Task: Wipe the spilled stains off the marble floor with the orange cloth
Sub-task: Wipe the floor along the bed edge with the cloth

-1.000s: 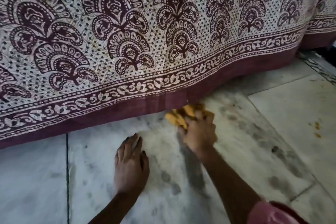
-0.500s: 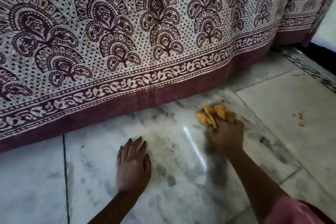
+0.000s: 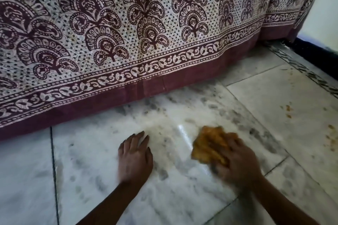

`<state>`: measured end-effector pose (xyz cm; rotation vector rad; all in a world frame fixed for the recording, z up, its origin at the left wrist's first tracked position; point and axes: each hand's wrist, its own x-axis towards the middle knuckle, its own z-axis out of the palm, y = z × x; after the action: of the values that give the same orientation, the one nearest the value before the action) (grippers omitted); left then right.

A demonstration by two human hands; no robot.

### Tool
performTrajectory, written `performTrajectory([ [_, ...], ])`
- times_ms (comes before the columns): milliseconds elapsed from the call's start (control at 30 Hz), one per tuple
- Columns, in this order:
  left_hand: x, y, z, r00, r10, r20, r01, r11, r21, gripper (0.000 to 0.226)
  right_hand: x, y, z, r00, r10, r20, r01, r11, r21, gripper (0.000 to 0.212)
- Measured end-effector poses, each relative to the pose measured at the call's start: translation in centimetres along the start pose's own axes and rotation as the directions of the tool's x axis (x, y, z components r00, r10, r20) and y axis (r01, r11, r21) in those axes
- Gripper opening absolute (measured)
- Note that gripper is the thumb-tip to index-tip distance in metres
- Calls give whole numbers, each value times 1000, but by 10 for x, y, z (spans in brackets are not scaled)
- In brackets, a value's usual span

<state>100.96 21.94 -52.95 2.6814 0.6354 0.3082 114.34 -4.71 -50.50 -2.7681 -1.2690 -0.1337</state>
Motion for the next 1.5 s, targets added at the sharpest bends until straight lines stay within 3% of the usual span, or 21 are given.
performTrajectory([
  [67,3,8,6,1000,21,20,-21,1000,1,47,17,27,-2,969,244,-27,-245,969,-25,60],
  [133,8,17,12,999,38,27,-38,999,-5,46,48,35,-1,883,470,-8,-468,879,-92,62],
  [200,15,25,16,999,45,29,-45,999,-7,45,85,29,0,826,559,72,-548,826,-131,58],
  [300,29,41,23,999,24,26,-24,999,-22,46,125,19,-3,926,298,233,-257,948,-190,57],
  [400,40,56,33,1000,3,10,-3,999,-46,47,114,24,-8,910,11,415,31,995,-93,59],
  [500,44,62,44,1000,-6,-15,5,999,-39,47,65,40,-13,905,-216,365,248,968,-42,61],
  [567,44,63,48,1000,17,-20,-17,1000,-16,47,39,66,-11,915,-287,284,317,946,-66,60],
  [633,45,63,50,999,50,-13,-50,999,-8,47,31,88,-9,969,-184,163,198,977,-74,63],
  [700,46,64,51,997,77,-2,-77,997,-7,46,47,103,-6,992,109,70,-106,993,-53,66],
  [767,46,64,52,996,90,16,-90,996,-7,47,81,110,-1,909,412,69,-410,911,-42,62],
  [833,46,65,52,995,100,24,-99,995,-19,48,115,104,2,827,559,63,-558,829,-37,55],
  [900,46,66,52,994,106,28,-106,994,-17,49,135,78,3,863,504,31,-502,863,-46,45],
  [967,46,66,52,993,116,31,-115,993,-21,50,130,53,7,920,392,2,-391,920,-36,50],
  [1167,43,68,49,985,167,32,-166,986,-23,50,-6,49,-4,992,71,108,-82,992,100,62],
  [1233,40,71,49,987,158,43,-157,987,-22,51,-43,74,-14,990,141,27,-142,989,39,60],
  [1267,37,73,50,986,154,61,-154,988,-15,51,-50,87,-18,964,266,20,-266,964,16,59],
  [1333,33,78,49,976,179,123,-185,982,34,52,-35,103,-29,845,534,35,-535,845,15,59],
  [1400,29,81,49,949,251,190,-274,955,110,53,1,106,-35,756,652,64,-650,759,-52,52],
  [1500,29,78,46,903,316,290,-361,925,117,54,40,84,-33,878,476,60,-465,875,-138,39],
])
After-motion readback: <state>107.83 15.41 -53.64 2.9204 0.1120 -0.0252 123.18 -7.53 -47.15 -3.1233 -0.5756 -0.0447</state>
